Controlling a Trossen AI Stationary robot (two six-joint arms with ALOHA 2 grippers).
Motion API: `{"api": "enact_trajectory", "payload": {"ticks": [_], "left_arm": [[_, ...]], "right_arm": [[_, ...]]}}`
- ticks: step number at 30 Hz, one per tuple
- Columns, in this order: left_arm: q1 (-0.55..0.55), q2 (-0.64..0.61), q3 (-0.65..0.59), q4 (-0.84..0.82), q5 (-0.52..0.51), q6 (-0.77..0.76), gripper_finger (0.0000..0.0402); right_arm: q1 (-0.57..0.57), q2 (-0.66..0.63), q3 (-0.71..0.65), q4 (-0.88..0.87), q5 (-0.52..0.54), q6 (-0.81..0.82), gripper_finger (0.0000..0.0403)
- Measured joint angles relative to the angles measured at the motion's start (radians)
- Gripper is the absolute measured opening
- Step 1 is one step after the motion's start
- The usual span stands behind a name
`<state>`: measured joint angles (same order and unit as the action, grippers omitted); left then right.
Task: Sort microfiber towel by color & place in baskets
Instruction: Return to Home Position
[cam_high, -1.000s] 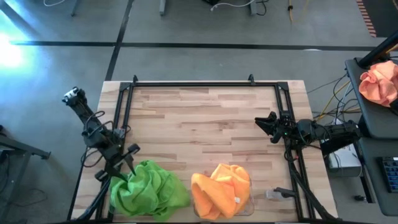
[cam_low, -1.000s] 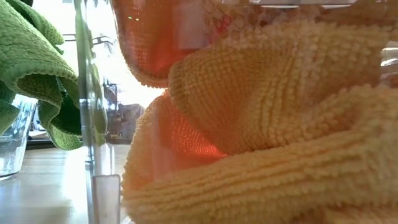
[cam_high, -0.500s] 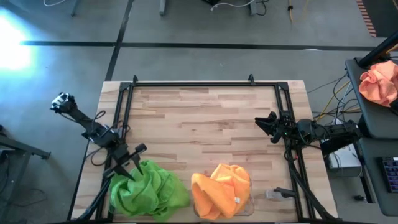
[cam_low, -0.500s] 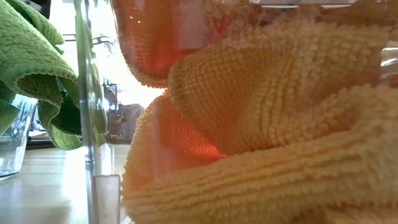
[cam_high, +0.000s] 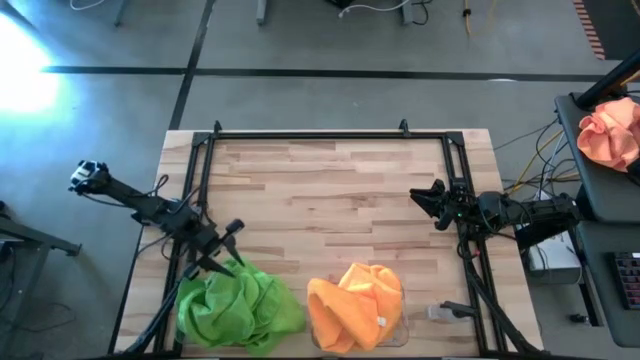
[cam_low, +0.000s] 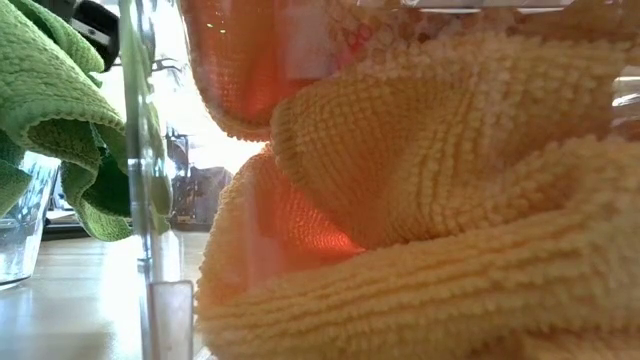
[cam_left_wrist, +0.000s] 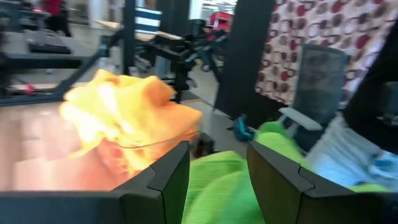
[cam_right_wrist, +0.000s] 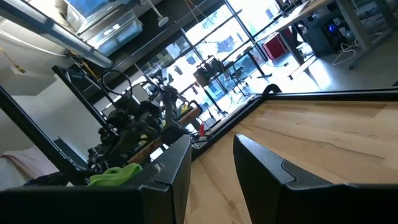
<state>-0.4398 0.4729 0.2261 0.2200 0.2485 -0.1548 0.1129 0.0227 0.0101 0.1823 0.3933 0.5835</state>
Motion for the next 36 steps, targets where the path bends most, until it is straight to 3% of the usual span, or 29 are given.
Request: {"api": "enact_trajectory", "payload": {"ticks": [12, 21, 30, 36], "left_arm": [[0.248, 0.050, 0.000, -0.003, -0.002, 0.048, 0.0145], [0.391, 0.130, 0.000, -0.011, -0.006, 0.189, 0.0145], [0.464, 0.161, 0.000, -0.011, -0.232, 0.208, 0.0145], [0.543, 0.146, -0.015, 0.002, -0.239, 0.207, 0.0145]], "right_arm": [[0.000, 0.000, 0.000, 0.000, 0.000, 0.000, 0.0114], [0.000, 0.000, 0.000, 0.000, 0.000, 0.000, 0.0114], [0.000, 0.000, 0.000, 0.000, 0.000, 0.000, 0.0114], [0.000, 0.000, 0.000, 0.000, 0.000, 0.000, 0.0114]]}}
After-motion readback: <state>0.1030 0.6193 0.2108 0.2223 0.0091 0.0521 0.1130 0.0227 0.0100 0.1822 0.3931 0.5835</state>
